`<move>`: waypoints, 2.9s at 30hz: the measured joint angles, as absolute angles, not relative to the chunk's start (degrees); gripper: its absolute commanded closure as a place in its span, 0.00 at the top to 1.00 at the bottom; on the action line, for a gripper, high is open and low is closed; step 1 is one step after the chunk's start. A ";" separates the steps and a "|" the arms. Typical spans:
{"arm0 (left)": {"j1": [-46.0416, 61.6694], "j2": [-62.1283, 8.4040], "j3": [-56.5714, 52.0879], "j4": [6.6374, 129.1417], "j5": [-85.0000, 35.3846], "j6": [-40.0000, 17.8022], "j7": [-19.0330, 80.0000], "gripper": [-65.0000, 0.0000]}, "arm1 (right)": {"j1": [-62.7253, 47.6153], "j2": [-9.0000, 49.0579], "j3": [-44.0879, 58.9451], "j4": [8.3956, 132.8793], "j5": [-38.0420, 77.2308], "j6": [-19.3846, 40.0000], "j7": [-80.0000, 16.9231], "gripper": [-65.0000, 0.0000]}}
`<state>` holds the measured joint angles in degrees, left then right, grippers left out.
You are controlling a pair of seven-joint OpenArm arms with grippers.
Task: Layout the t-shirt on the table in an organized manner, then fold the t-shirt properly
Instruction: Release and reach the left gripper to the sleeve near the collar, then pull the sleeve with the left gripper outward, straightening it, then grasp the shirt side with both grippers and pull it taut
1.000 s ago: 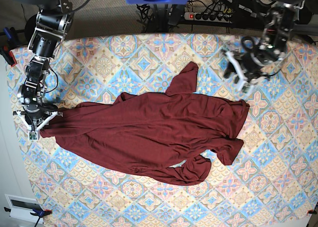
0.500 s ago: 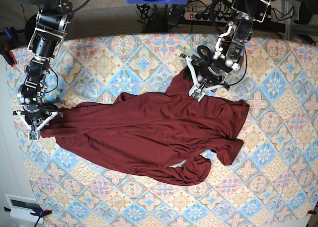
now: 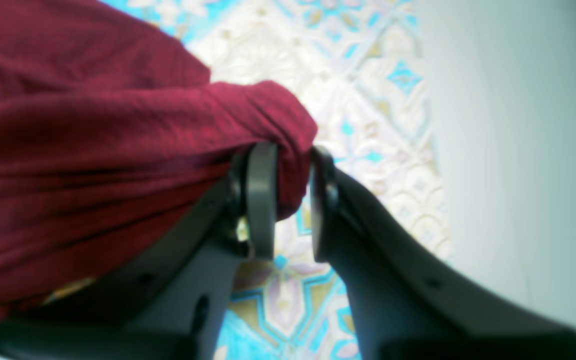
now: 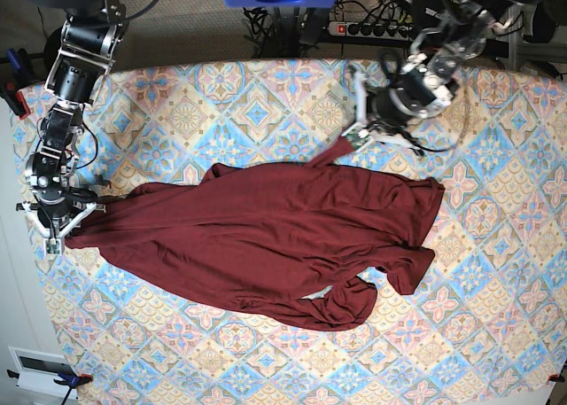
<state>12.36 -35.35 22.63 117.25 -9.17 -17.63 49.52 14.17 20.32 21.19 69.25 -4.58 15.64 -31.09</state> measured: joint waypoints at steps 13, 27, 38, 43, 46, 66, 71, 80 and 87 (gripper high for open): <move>19.29 -59.77 1.15 115.63 -35.75 -31.11 49.58 0.00 | 14.17 20.69 21.17 66.96 -9.78 15.86 -30.74 0.17; 21.45 -63.16 0.34 105.84 -19.62 -31.38 47.99 0.00 | 12.34 20.49 20.99 67.48 -10.33 16.51 -30.94 0.17; 21.45 -58.11 11.75 109.03 -18.13 -31.29 49.15 0.00 | 2.52 20.60 21.54 78.83 -11.62 15.73 -35.97 0.17; 20.43 -58.15 13.65 108.81 -18.13 -31.33 49.36 0.00 | -3.11 20.75 21.39 88.05 -10.92 15.59 -34.52 0.17; 18.04 -57.17 13.54 108.79 -17.69 -31.09 49.39 0.00 | -6.59 19.55 21.21 92.75 -11.42 15.70 -35.07 0.17; 18.70 -52.03 13.61 108.97 -18.15 -30.76 49.93 0.24 | -8.82 13.80 9.63 96.36 -11.38 21.45 -34.89 0.17; 17.15 -53.49 12.58 107.72 -18.63 -31.35 49.32 0.40 | -8.62 13.67 9.72 95.92 -11.35 21.45 -34.76 0.17; 3.68 -36.07 -3.51 95.83 -17.78 -30.89 50.30 0.41 | -8.54 13.74 9.52 94.54 -11.40 21.43 -34.79 0.17; -7.64 -27.31 -4.45 80.27 -17.32 -30.79 50.15 0.41 | -8.58 13.67 9.47 94.54 -11.20 21.45 -34.79 0.17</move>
<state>-7.64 -27.31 -4.45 80.27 -17.32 -30.79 50.15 -8.58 13.67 9.47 94.54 -11.20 21.45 -34.79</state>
